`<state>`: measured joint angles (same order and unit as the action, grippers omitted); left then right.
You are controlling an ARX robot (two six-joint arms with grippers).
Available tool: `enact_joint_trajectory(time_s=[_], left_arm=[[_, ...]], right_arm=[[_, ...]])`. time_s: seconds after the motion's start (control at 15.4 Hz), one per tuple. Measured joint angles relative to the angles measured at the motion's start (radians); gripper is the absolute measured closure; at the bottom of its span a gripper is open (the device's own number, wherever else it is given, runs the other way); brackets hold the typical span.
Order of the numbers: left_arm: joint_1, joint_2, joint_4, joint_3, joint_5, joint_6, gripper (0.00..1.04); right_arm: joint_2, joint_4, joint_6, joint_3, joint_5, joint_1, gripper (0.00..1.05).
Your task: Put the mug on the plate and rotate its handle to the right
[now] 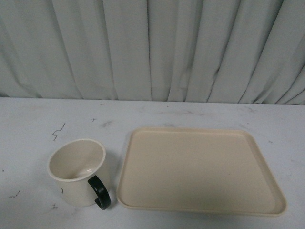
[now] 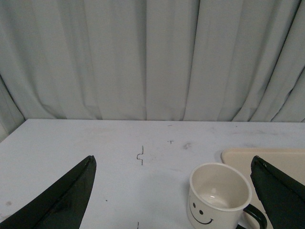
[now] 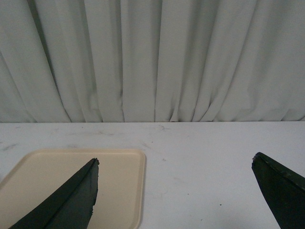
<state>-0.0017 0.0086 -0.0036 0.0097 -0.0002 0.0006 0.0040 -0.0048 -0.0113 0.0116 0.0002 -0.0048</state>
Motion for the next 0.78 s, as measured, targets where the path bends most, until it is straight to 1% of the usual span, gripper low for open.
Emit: enact_joint_trajectory(time_s=[0.78], left_arm=[[0.0,0.0,0.0,0.0,0.0,0.0,0.07]], right_arm=[[0.0,0.0,0.0,0.0,0.0,0.0,0.06]])
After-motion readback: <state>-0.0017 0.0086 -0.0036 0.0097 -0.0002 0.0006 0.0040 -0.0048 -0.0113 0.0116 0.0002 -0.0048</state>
